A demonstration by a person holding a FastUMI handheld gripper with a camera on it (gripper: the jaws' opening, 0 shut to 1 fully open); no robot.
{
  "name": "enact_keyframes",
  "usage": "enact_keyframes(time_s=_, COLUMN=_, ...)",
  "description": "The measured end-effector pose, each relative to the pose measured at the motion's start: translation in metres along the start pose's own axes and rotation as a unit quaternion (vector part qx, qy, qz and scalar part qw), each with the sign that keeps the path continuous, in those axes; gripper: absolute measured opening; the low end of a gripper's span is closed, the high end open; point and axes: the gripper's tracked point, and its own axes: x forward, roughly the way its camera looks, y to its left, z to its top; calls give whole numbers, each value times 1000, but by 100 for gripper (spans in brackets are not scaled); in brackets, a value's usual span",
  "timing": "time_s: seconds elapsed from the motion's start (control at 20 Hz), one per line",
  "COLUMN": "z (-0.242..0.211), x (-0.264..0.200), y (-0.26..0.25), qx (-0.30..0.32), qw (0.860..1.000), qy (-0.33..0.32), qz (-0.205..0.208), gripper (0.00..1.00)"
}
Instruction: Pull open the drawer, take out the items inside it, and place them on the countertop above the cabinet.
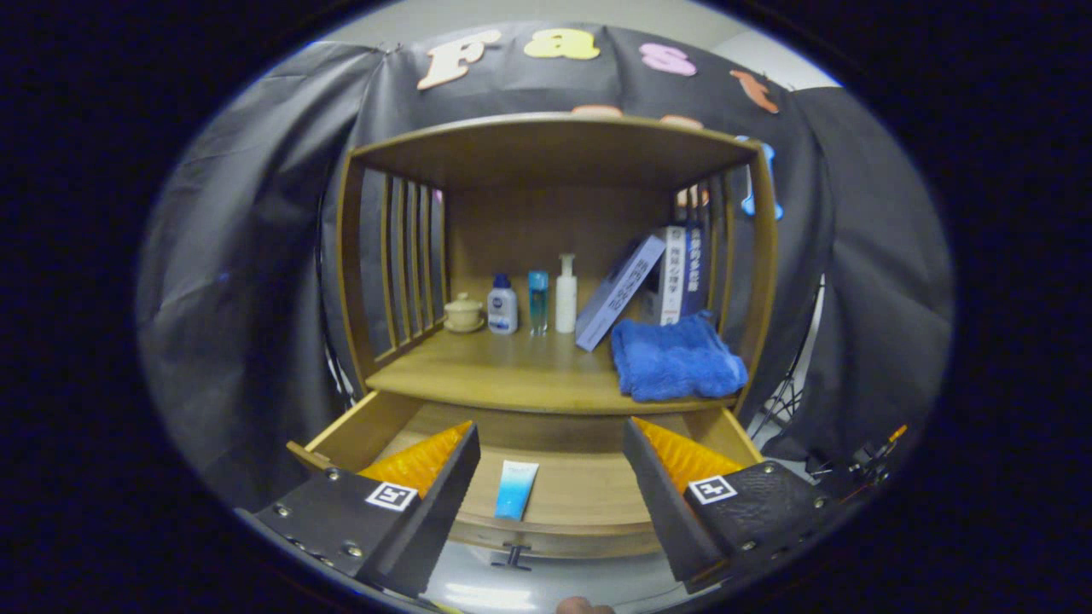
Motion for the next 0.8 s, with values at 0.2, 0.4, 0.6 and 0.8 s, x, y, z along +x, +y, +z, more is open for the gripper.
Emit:
enact_keyframes(time_s=0.2, z=-40, x=40, y=37, qx=-48, qw=990, qy=120, qz=53, gripper=100)
enact_keyframes(time_s=0.4, z=-75, x=70, y=51, qx=-34, qw=975, qy=203, qz=83, gripper=99)
enact_keyframes(time_s=0.6, z=-109, x=99, y=39, qx=-18, qw=961, qy=274, qz=29, gripper=99)
enact_keyframes(time_s=0.8, z=-133, x=124, y=41, qx=3, qw=942, qy=335, qz=12, gripper=99)
